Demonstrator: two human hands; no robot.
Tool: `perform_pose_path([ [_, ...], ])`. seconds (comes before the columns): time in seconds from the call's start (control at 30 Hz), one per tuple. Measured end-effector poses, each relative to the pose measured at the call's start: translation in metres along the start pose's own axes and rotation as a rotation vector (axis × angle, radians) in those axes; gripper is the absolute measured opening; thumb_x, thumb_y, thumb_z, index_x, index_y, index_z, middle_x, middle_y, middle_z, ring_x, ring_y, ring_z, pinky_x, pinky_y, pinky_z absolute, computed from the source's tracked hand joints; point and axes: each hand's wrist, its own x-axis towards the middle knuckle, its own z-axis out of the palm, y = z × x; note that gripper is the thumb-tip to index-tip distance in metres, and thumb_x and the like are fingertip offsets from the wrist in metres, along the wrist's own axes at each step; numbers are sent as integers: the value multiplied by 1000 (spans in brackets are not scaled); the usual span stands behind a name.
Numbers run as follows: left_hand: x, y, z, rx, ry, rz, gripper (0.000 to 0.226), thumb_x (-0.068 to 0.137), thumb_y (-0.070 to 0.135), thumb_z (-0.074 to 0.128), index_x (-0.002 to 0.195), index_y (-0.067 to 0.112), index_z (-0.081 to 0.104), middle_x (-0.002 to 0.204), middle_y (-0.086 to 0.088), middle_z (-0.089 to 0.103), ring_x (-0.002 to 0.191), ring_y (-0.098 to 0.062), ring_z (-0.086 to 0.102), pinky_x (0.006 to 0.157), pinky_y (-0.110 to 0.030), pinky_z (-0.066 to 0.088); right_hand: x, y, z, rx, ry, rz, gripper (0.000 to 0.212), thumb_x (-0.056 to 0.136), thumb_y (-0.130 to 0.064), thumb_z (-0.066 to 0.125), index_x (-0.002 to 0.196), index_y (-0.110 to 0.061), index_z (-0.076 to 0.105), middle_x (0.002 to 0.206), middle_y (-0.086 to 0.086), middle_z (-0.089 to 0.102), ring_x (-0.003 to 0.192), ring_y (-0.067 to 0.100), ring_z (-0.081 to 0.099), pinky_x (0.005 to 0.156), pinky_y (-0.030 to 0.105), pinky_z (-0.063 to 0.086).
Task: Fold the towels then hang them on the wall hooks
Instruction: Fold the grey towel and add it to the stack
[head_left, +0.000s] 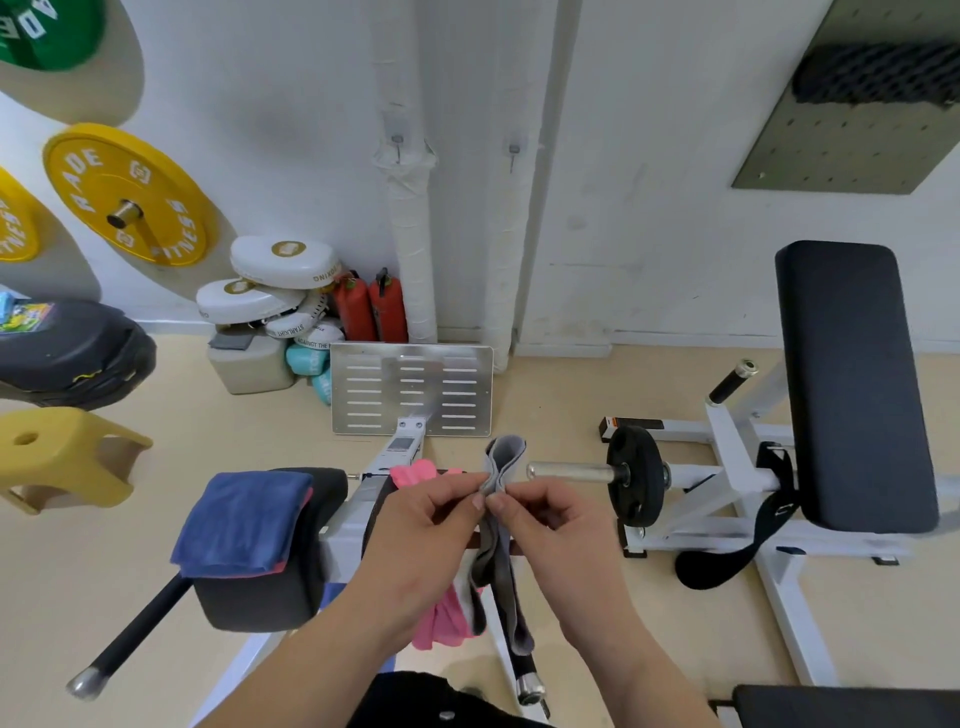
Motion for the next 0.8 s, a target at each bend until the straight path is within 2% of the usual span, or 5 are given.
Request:
perform_pose_path([
  [0.17, -6, 0, 1, 53, 32, 66, 25, 86, 8, 79, 103, 26, 78, 97, 5, 80, 96, -13, 76, 90, -35, 61, -6, -2, 8, -16, -52, -80, 46, 92, -55, 57, 85, -14, 76, 82, 8, 74, 87, 33, 72, 83, 59, 58],
  [0.43, 1, 7, -18, 72, 74, 86, 23, 94, 7, 70, 89, 29, 80, 92, 4, 80, 92, -17, 75, 90, -39, 60, 6, 3, -6, 92, -1, -15, 13, 97, -21, 69, 99, -31, 78, 106, 2, 73, 90, 19, 75, 79, 38, 64],
  [0.5, -1, 16, -27, 74, 6, 109, 24, 98, 6, 64, 90, 26, 76, 91, 5, 78, 87, -10, 70, 87, -32, 55, 16, 8, -18, 13, 14, 36, 33, 91, -22, 76, 119, -38, 69, 117, -8, 71, 102, 12, 72, 91, 37, 59],
  [0.6, -8, 37, -40, 48, -171, 185, 19, 102, 8, 60, 96, 22, 71, 96, -7, 75, 92, -15, 66, 86, -33, 51, 29, 8, -30, -7, -150, 105, 65, 80, -32, 82, 139, -36, 57, 140, -14, 62, 131, 5, 56, 108, 36, 47],
  [0.8, -9, 63, -51, -16, -79, 302, 15, 102, 22, 60, 98, 34, 67, 68, 1, 64, 57, -12, 49, 53, -23, 42, 35, -2, -40, 88, -469, 104, 41, 86, -34, 77, 122, -14, 74, 127, 4, 74, 124, 20, 66, 110, 40, 48],
])
